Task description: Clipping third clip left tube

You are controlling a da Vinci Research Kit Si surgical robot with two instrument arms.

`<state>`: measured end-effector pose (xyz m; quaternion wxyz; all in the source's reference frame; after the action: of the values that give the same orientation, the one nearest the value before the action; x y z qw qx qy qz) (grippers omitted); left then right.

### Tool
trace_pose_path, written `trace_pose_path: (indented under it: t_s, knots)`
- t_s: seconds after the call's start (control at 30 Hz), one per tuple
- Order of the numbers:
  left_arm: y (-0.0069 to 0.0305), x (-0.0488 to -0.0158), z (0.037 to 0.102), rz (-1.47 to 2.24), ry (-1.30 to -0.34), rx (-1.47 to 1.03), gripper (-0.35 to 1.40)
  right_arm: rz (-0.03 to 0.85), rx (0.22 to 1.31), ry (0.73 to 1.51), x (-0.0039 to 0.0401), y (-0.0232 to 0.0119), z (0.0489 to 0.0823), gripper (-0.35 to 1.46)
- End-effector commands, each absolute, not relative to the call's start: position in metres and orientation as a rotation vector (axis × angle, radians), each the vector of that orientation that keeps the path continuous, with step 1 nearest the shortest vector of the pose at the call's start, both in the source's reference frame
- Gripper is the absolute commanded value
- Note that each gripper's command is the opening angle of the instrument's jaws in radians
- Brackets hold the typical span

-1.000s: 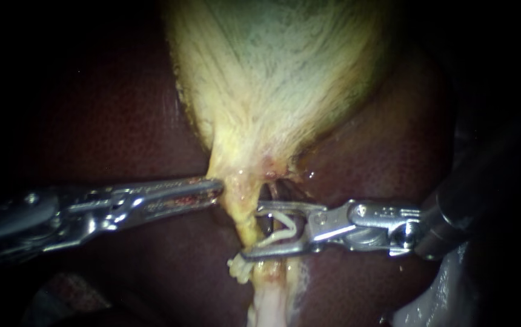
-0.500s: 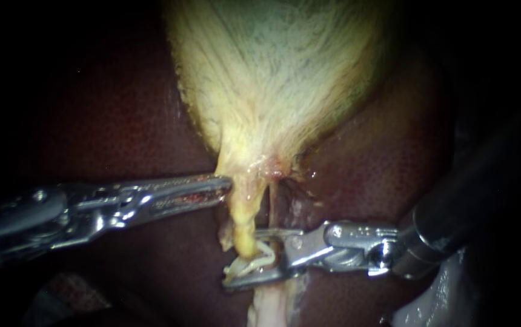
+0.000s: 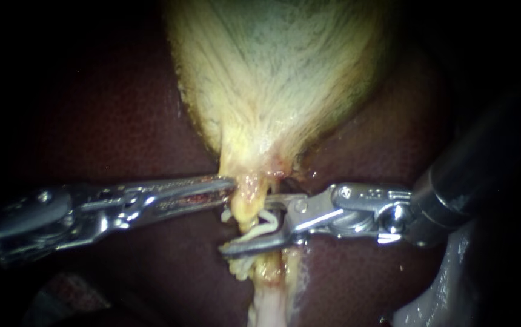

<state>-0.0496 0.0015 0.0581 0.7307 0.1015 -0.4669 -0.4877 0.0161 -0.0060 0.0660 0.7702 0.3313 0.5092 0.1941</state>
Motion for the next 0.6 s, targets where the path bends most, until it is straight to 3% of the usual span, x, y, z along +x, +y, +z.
trace_pose_path:
  t_s: [0.03, 0.33, 0.5, 0.6]
  knots:
    - [0.0015, -0.0497, 0.0581, -1.073, -1.028, 0.224, -0.35, 0.422, 0.719, 1.105, 0.0162, -0.0061, 0.0661, 0.41]
    - [0.0014, -0.0498, 0.0581, -1.072, -1.029, 0.226, -0.35, 0.424, 0.717, 1.104, 0.0164, -0.0059, 0.0663, 0.24]
    - [0.0014, -0.0498, 0.0581, -1.072, -1.028, 0.226, -0.35, 0.469, 0.748, 1.088, 0.0159, -0.0058, 0.0665, -0.30]
    - [0.0014, -0.0498, 0.0582, -1.072, -1.028, 0.226, -0.35, 0.471, 0.745, 1.088, 0.0157, -0.0056, 0.0668, -0.35]
